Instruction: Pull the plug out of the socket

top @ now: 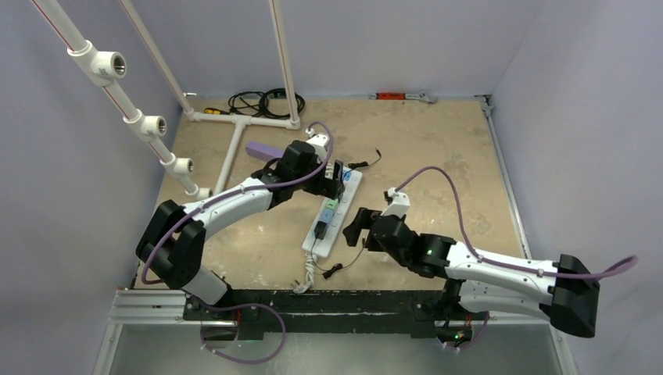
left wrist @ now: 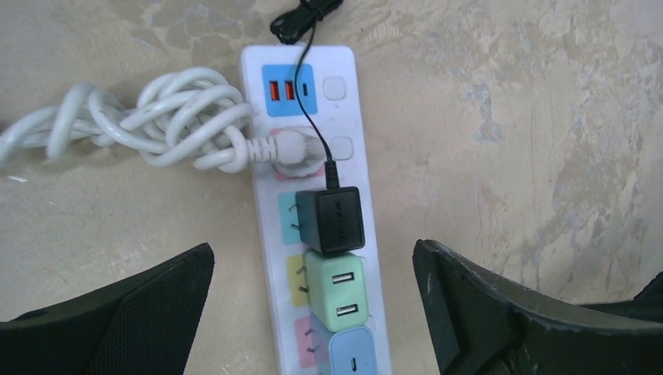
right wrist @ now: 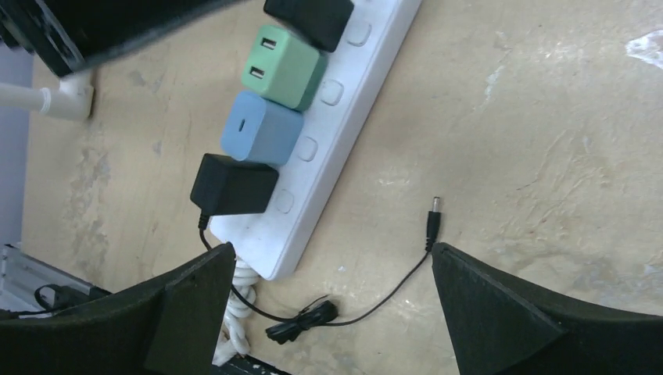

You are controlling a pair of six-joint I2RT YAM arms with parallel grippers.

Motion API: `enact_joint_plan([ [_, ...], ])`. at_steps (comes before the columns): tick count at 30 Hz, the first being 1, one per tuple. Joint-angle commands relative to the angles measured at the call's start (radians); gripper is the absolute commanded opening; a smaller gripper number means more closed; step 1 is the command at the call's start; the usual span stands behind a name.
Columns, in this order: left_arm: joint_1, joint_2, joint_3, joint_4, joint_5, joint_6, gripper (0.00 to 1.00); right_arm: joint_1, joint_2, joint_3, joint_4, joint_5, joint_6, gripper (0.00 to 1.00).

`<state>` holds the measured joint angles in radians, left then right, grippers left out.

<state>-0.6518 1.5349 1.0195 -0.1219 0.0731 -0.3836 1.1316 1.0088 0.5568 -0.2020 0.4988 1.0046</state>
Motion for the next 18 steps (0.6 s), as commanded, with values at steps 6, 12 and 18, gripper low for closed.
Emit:
enact_joint_plan([
  [6,-0.073,0.115,0.071,-0.005,-0.049,0.02,0.93,-0.211,-0.086,-0.103,0.134,-0.108,-0.096,0.99],
  [12,-0.129,0.155,0.083,-0.002,-0.069,0.081,0.65,-0.356,-0.078,-0.145,0.229,-0.187,-0.143,0.99],
  [18,-0.198,0.201,0.123,-0.065,-0.212,0.168,0.4,-0.41,-0.109,-0.167,0.229,-0.204,-0.162,0.99],
])
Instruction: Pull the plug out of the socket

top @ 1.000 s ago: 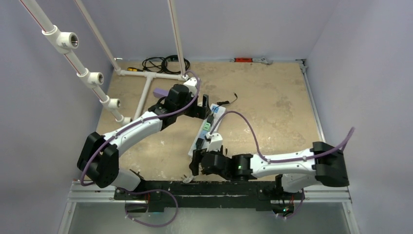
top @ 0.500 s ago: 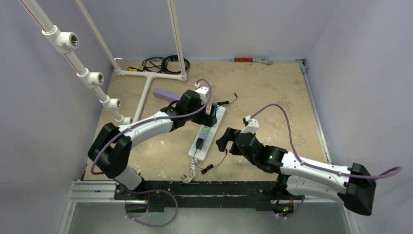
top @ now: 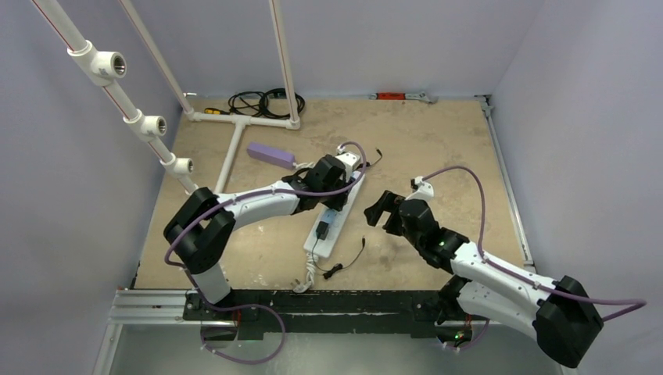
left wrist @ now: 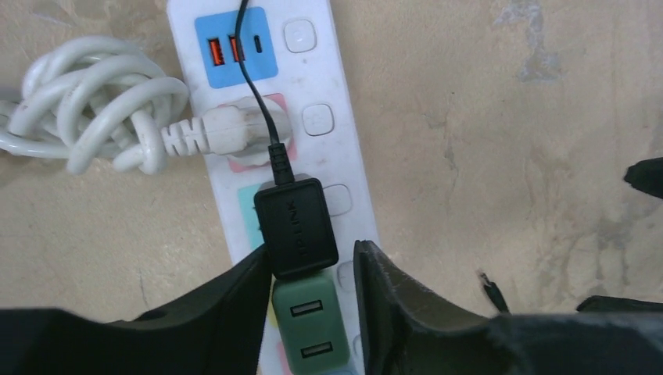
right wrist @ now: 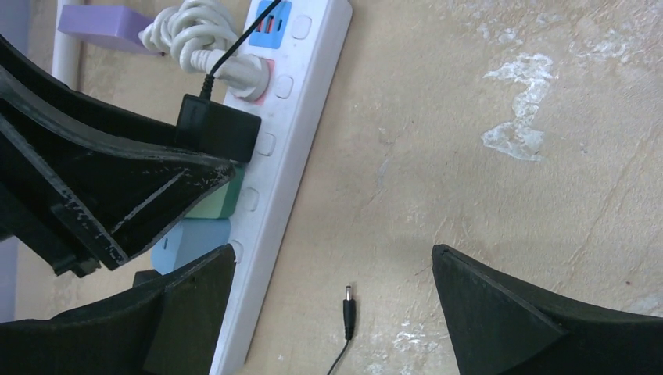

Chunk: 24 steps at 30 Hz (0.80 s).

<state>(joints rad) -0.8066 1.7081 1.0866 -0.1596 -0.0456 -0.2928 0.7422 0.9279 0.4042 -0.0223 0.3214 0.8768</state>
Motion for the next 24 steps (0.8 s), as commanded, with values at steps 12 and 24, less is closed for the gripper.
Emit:
enact_joint_plan([
  [12,-0.17,0.061,0.038,0.027,0.096,0.159,0.15,-0.067,-0.137,0.002,-0.04,0.061,-0.073,0.99],
  [24,-0.176,-0.203,0.005,-0.02,-0.023,0.21,0.9,-0.296,-0.042,-0.057,0.148,-0.229,-0.131,0.99],
])
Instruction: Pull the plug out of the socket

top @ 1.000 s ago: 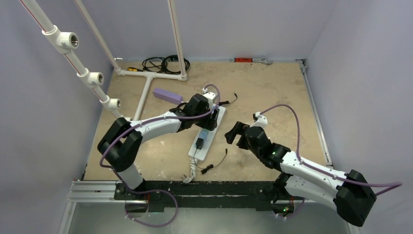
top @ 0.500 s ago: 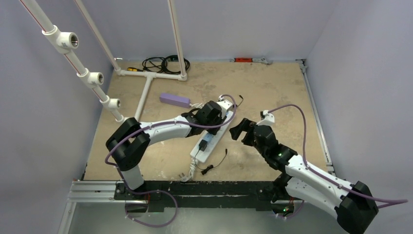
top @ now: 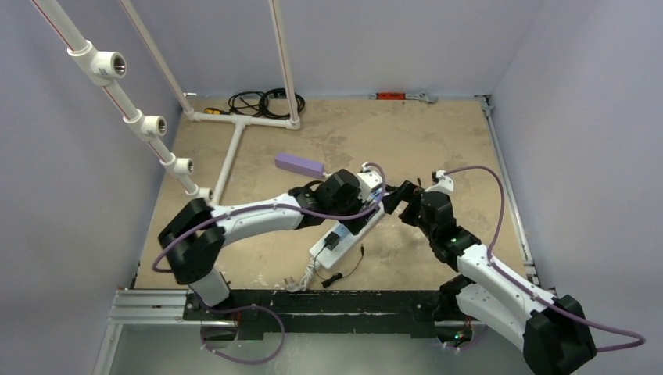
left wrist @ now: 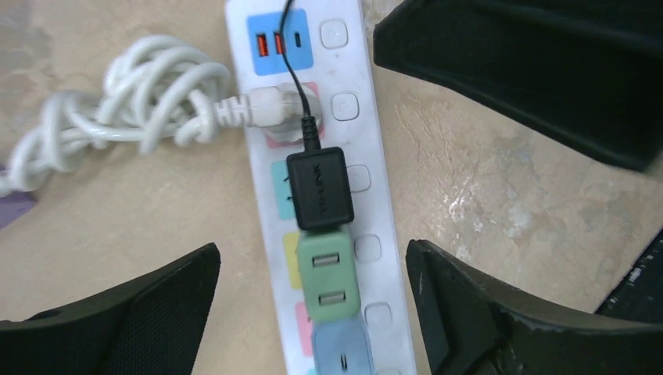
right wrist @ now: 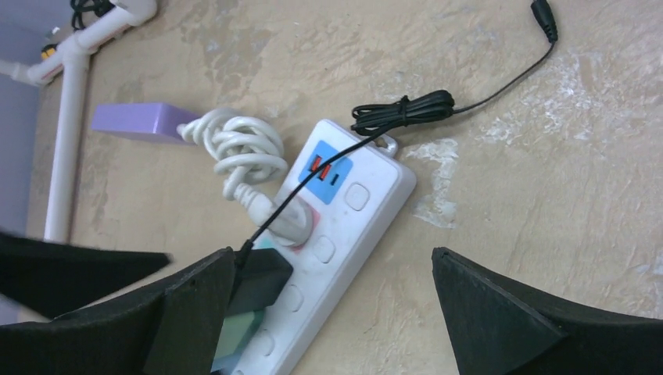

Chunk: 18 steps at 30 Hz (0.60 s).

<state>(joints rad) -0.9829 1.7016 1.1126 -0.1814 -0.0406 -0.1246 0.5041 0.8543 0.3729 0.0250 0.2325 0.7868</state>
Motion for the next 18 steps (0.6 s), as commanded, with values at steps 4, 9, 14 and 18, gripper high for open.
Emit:
enact_joint_plan([
  [4,0.001,-0.327,-0.082,-0.067,-0.033,0.069,0.93,-0.081,0.087,-0.024,0.112,-0.17,-0.061,0.97],
  [9,0.001,-0.376,-0.172,-0.121,0.035,0.046,0.93,-0.084,0.15,-0.006,0.133,-0.18,-0.079,0.87],
  [14,0.001,-0.313,-0.172,-0.131,0.079,0.024,0.92,-0.084,0.157,0.013,0.13,-0.17,-0.087,0.82],
  [18,0.001,-0.233,-0.135,-0.165,0.082,0.031,0.85,-0.082,0.179,0.022,0.14,-0.169,-0.084,0.74],
])
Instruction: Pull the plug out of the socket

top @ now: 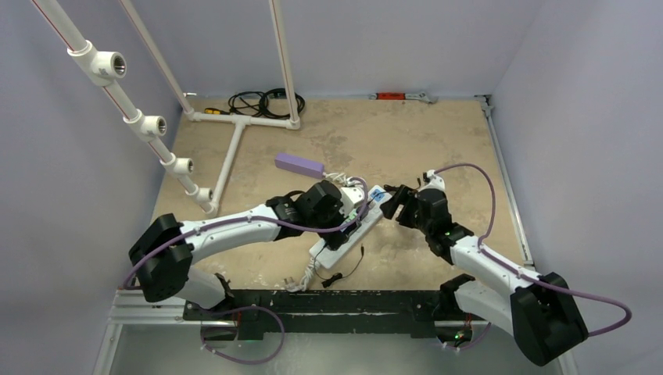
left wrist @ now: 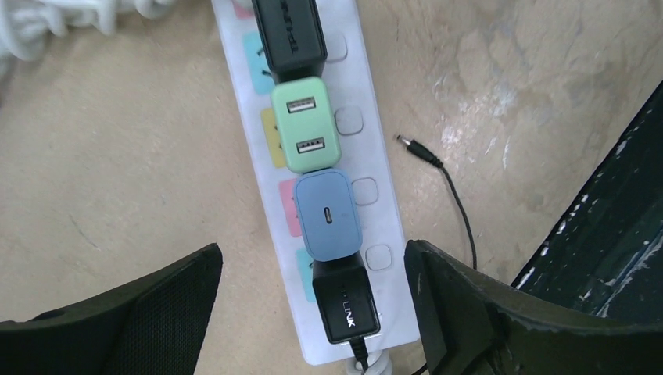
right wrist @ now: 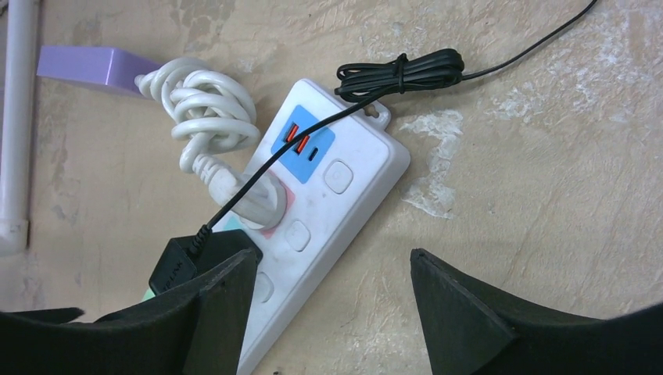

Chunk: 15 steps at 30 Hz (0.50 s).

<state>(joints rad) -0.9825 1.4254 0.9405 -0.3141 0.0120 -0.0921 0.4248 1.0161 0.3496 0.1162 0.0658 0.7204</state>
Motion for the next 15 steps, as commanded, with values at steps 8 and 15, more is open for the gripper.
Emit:
enact_joint_plan([
  [8,0.0,0.062,0.035,-0.039,0.033,-0.01,0.74,-0.003,0.097,0.069,0.082,-0.007,-0.027,0.7],
  [15,0.0,0.032,0.036,-0.081,0.014,-0.015,0.65,-0.004,0.17,0.096,0.105,-0.024,-0.028,0.66],
])
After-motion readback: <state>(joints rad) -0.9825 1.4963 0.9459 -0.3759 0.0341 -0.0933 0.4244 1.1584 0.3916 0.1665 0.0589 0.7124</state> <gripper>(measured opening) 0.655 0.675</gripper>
